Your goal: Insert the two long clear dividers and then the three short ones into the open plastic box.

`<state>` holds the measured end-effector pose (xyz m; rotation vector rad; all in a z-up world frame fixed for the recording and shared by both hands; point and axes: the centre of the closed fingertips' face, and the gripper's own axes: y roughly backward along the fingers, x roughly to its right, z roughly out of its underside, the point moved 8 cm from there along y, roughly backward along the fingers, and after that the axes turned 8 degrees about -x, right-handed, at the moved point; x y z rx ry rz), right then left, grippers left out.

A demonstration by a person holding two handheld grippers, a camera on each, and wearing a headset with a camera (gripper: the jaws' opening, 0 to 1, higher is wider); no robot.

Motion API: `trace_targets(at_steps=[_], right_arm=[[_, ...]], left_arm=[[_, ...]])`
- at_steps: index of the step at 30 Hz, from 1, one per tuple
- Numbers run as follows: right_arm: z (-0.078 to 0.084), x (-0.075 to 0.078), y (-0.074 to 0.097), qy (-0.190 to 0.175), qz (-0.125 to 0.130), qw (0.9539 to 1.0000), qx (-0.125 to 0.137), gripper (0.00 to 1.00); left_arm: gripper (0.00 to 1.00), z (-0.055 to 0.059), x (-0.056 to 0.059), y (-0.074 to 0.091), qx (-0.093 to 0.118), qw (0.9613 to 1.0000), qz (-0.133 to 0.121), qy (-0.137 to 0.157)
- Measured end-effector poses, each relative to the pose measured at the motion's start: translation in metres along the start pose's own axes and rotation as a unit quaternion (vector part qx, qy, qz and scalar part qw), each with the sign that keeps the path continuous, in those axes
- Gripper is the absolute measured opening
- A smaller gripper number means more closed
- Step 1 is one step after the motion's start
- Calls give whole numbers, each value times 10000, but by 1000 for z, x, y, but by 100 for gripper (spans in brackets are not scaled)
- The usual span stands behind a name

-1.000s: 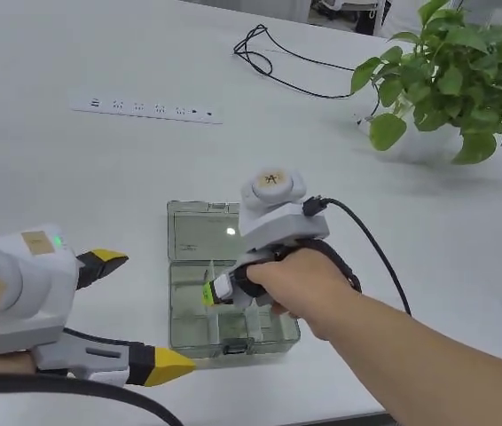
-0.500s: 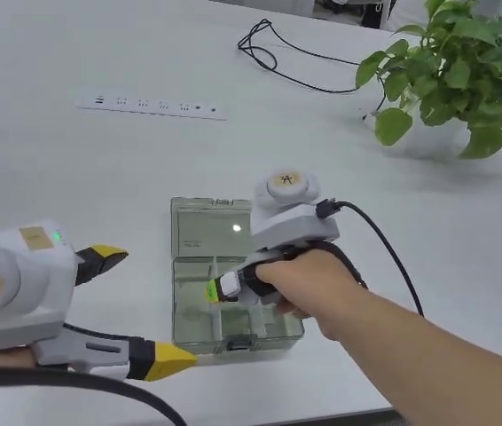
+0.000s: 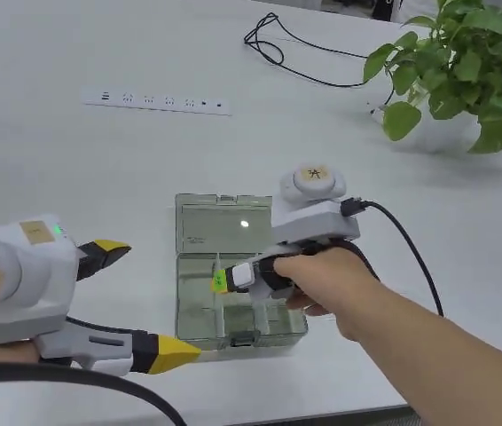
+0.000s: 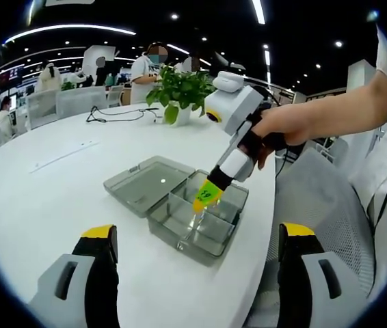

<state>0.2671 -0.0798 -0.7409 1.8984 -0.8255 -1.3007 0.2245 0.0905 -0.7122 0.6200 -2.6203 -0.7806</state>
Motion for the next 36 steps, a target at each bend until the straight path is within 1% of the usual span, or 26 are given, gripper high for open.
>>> trace_targets(at_steps=[6,9,10,11,12,13,15,17,18,19,20,21,22,23,24,25,26,27,28,29,30,31,32,34,35,36], right_arm=[[-2,4,17,29,-272,9989,375,19],[-2,5,27,156,-423,9976,530,21],[-6,4,30,392,-564,9943,812,23],[-5,5,34,335,-578,9946,799,25],[-4,6,39,373,-688,9936,813,25],[-5,5,42,450,-803,9912,951,26],[-5,7,52,428,-917,9890,1077,29],[-6,8,60,548,-1039,9847,1290,31],[-4,9,64,519,-1050,9854,1234,32],[-5,9,68,684,-1178,9819,1315,34],[-6,8,69,750,-1208,9801,1388,35],[-4,9,74,765,-1222,9795,1410,38],[-3,11,77,1072,-1304,9746,1469,41],[-3,12,80,1246,-1306,9711,1560,43],[0,12,83,1226,-1297,9730,1467,47],[2,13,87,1477,-1312,9696,1444,52],[0,15,89,1750,-1268,9643,1533,54],[1,17,94,1903,-1185,9625,1527,56],[5,15,97,1995,-1204,9612,1477,58],[8,13,101,2183,-1240,9563,1502,60],[9,12,105,2262,-1209,9542,1541,62],[12,13,107,2309,-1190,9539,1503,63],[15,14,111,2467,-1165,9512,1443,65],[19,18,117,2604,-1040,9502,1359,67],[20,19,120,2733,-1011,9469,1356,68],[21,26,124,2778,-1045,9455,1344,70]], left_arm=[[100,-1,2,1,7,10000,-57,38],[100,-2,4,2,15,10000,-86,30],[100,-3,4,3,25,9999,-94,33],[100,-4,5,3,30,9999,-101,32],[100,-4,6,4,46,9999,-104,28],[100,-5,6,4,45,9999,-108,31],[100,-5,7,5,38,9999,-110,11],[100,-5,8,6,31,9999,-111,-3],[100,-6,8,7,41,9999,-112,-13],[100,-7,9,8,60,9999,-112,-11],[100,-7,9,9,91,9999,-112,15],[100,-8,9,9,102,9999,-118,24],[100,-9,9,10,105,9999,-134,20],[100,-9,10,10,99,9998,-145,10],[100,-9,10,11,93,9998,-153,9],[100,-9,10,11,92,9998,-153,15],[100,-9,11,11,97,9998,-154,14],[100,-10,12,11,91,9998,-165,5],[100,-10,13,11,93,9998,-166,-6],[100,-11,14,11,107,9998,-163,-10],[100,-11,14,10,113,9998,-165,-9],[100,-12,15,10,115,9998,-167,-12],[100,-12,15,10,117,9998,-167,-13],[100,-12,16,10,132,9998,-159,-25],[100,-12,16,10,139,9998,-151,-33],[100,-12,17,10,136,9998,-145,-42]])
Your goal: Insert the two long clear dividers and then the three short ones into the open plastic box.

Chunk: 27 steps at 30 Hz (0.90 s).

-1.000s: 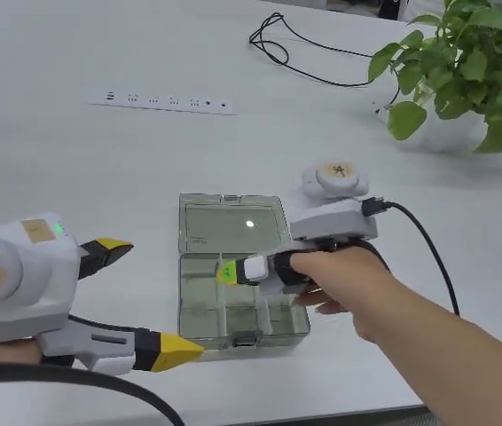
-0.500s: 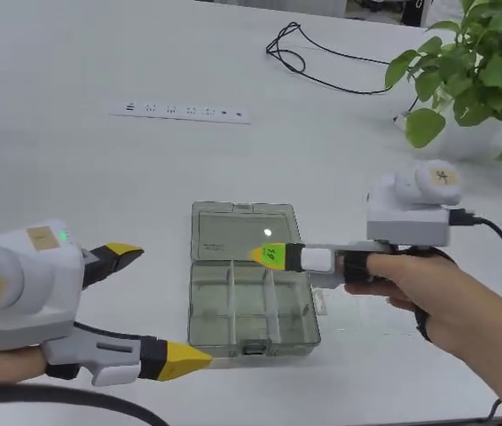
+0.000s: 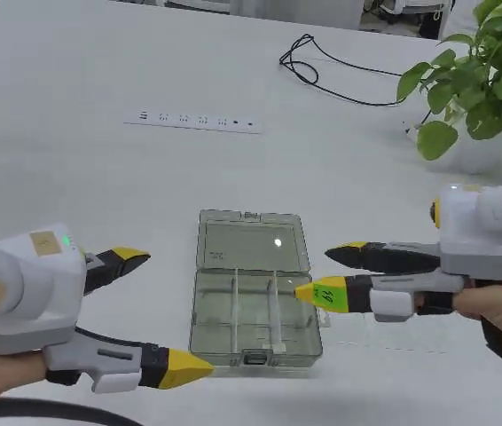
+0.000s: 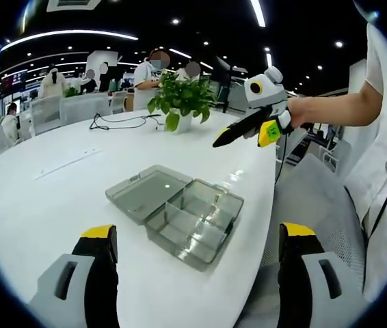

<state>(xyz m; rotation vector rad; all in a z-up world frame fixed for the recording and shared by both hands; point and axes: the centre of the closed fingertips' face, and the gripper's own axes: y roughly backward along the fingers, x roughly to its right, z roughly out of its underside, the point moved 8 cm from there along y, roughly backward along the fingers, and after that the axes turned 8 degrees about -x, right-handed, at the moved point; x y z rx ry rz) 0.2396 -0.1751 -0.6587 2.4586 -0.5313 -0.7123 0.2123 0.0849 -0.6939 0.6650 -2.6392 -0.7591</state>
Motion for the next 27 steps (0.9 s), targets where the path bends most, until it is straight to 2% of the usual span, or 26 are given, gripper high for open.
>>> trace_targets(at_steps=[4,6,8,12,14,17,20,22,23,24,26,27], right_arm=[[5,3,9,317,81,9992,-207,76],[8,4,10,356,72,9989,-301,80],[10,6,12,564,69,9973,-454,80],[15,10,12,751,34,9950,-659,83],[19,14,12,912,37,9922,-847,83],[26,22,12,1300,89,9832,-1279,83],[31,29,11,1441,78,9781,-1500,81],[35,35,9,1750,98,9691,-1738,79],[36,36,8,1784,97,9675,-1791,77],[42,46,6,1872,105,9614,-2014,77],[45,49,4,2004,123,9558,-2149,75],[49,53,1,2143,137,9490,-2308,73]], left_arm=[[100,0,1,1,23,10000,52,-37],[100,1,1,1,-2,9999,63,-88],[100,1,1,1,-29,9999,78,-122],[100,0,0,1,-43,9998,111,-162],[100,0,0,0,-54,9997,133,-182],[100,0,-1,-1,-103,9995,163,-247],[100,1,-1,-1,-139,9993,187,-288],[100,3,-2,-2,-190,9990,205,-336],[100,3,-2,-2,-197,9990,207,-342],[100,5,-3,-3,-215,9989,201,-354],[100,6,-4,-4,-216,9990,199,-342],[100,8,-5,-5,-234,9990,195,-322]])
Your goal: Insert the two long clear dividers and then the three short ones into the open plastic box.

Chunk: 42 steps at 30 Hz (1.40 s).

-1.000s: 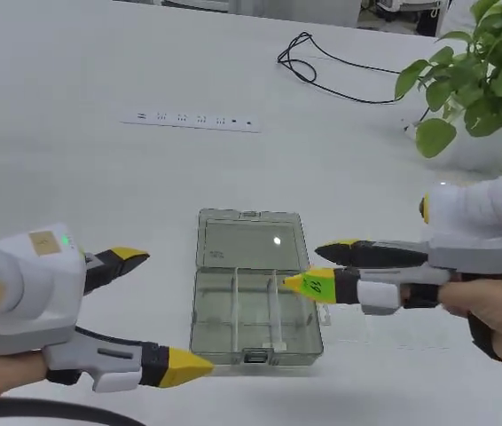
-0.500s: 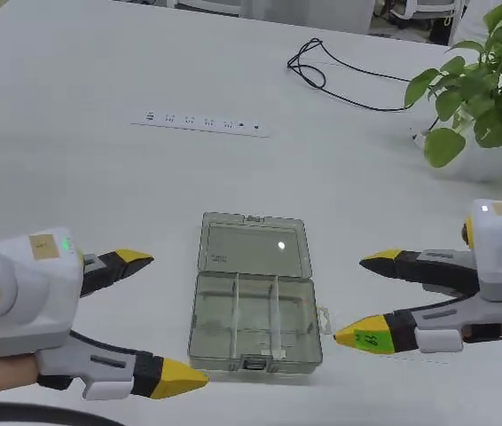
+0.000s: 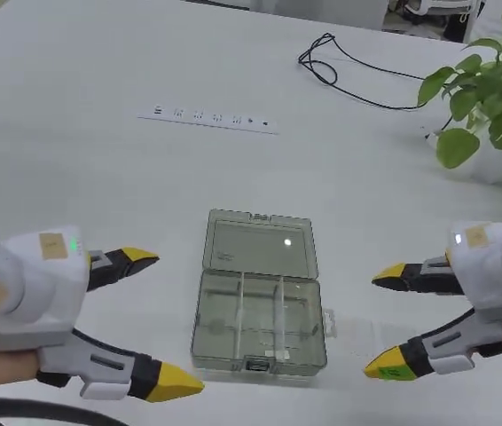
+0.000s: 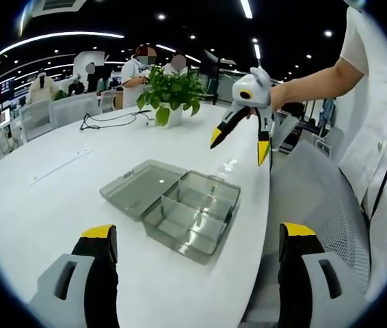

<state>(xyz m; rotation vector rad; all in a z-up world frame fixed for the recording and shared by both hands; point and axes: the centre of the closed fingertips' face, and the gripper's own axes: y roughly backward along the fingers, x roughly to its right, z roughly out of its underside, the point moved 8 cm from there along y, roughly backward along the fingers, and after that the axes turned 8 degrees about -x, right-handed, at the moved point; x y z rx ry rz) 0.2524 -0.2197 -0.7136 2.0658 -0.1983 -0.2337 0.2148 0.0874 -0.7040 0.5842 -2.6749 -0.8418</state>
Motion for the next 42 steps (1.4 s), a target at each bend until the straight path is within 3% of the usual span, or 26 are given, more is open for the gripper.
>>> trace_targets(at_steps=[7,9,16,27,42], right_arm=[[10,15,-30,538,82,9965,-629,60],[15,20,-37,705,137,9933,-905,57],[22,25,-51,1070,75,9852,-1337,49],[31,27,-60,1077,65,9813,-1594,44],[26,26,-61,1152,118,9806,-1581,33]], left_arm=[[100,4,0,-2,-26,10000,28,51],[100,5,-1,-3,-30,10000,26,68],[100,4,-3,-5,7,9999,45,99],[100,3,-3,-7,33,9999,86,123],[100,4,-2,-7,57,9998,94,134]])
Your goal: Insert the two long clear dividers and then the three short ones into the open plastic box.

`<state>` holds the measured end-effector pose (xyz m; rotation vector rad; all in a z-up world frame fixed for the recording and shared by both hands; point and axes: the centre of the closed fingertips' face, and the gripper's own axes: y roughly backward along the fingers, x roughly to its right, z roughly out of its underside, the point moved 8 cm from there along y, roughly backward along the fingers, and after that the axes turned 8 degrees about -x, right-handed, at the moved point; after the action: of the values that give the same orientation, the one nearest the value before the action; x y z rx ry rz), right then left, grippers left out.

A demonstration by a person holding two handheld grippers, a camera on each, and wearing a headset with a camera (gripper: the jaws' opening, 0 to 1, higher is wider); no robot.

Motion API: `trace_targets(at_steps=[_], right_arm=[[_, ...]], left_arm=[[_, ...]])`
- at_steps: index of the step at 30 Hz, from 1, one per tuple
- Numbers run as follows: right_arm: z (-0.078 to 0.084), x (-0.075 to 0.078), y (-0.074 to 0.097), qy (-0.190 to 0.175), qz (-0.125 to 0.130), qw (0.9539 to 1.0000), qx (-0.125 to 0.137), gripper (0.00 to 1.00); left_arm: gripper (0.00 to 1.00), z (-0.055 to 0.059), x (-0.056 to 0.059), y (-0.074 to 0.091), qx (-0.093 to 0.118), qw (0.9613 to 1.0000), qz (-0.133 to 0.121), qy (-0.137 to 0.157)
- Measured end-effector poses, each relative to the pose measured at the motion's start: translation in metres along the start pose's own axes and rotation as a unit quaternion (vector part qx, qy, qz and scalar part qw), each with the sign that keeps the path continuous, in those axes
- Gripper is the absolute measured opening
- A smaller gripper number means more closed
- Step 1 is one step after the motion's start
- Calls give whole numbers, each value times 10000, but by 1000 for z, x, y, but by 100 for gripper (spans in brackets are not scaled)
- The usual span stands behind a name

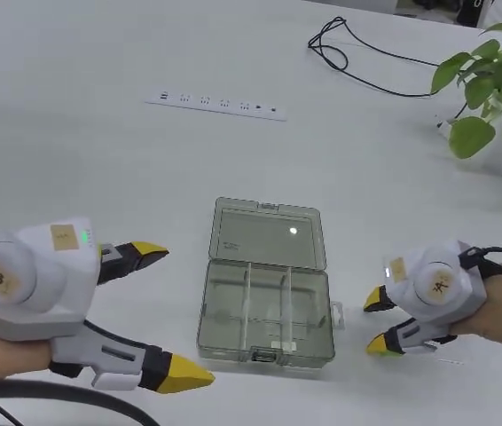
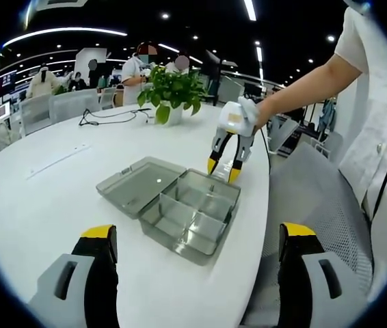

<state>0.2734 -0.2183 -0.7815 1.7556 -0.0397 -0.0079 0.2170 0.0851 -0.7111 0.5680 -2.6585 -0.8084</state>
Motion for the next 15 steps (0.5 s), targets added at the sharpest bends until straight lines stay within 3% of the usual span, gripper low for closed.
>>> trace_targets(at_steps=[8,15], right_arm=[[0,-1,1,-15,58,10000,6,33],[-3,-2,12,-135,194,9996,184,32]], left_arm=[[100,0,1,2,-13,10000,0,-2],[100,-2,2,2,-1,10000,10,18]])
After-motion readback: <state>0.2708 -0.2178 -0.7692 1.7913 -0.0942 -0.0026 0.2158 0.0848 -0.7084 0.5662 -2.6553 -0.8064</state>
